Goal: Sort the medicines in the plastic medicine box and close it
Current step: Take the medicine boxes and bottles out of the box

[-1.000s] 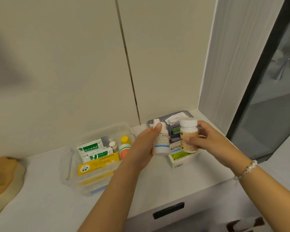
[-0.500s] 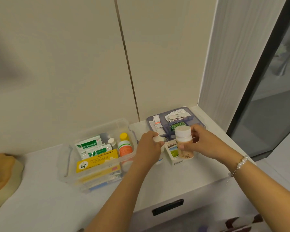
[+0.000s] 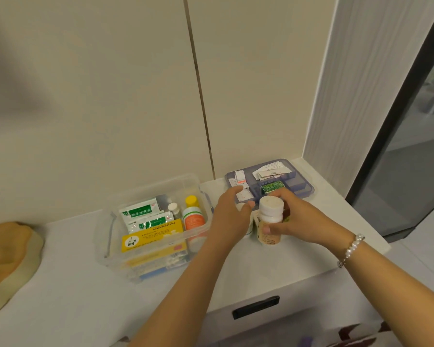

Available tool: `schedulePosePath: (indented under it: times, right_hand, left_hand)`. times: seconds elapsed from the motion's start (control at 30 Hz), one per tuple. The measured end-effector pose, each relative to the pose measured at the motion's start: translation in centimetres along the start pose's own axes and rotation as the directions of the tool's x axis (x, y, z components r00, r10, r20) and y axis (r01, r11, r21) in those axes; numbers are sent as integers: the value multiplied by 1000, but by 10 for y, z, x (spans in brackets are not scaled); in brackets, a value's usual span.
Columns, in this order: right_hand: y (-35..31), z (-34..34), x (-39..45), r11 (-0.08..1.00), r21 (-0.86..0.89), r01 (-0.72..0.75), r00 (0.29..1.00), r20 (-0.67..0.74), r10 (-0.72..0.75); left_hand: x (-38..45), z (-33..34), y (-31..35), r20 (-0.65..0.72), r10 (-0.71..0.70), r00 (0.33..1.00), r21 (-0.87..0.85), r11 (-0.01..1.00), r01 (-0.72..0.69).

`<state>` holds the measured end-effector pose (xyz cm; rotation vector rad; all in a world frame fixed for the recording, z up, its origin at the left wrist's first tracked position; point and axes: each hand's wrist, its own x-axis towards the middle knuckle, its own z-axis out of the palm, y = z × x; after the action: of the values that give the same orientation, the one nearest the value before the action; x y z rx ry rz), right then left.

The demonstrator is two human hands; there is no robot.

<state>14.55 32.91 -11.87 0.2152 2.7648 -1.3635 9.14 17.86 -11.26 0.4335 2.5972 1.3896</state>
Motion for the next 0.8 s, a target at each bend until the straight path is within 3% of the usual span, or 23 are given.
schedulePosePath:
  times: [0.13,0.2,0.33,0.43,0.67,0.8]
  right_hand:
    - [-10,14,0,998,-53,42,998,46,-39]
    - [-13,21,2,995,-90,34,998,57,-29]
    - [-21,35,1,969,-247,26,998,67,-10]
    - [-25,48,1,930,-368,6,1000,29,5]
    - [-31,54,3,917,-391,-75,997,-4,80]
    - [-41,46,0,894,-444,-59,982,-189,-29]
  left_hand:
    - [-7,-23,6,-170,104,980,-138,982,-128]
    - [-9,-34,3,-261,135,956,-126,977,-172]
    - [-9,-53,-9,-330,94,939,-108,985,-136]
    - [-8,-65,-19,-310,17,950,-139,988,-63]
    - [-9,-80,-36,-228,-34,973,-22,999,30]
    - [-9,-90,-43,-148,-45,988,70,996,56]
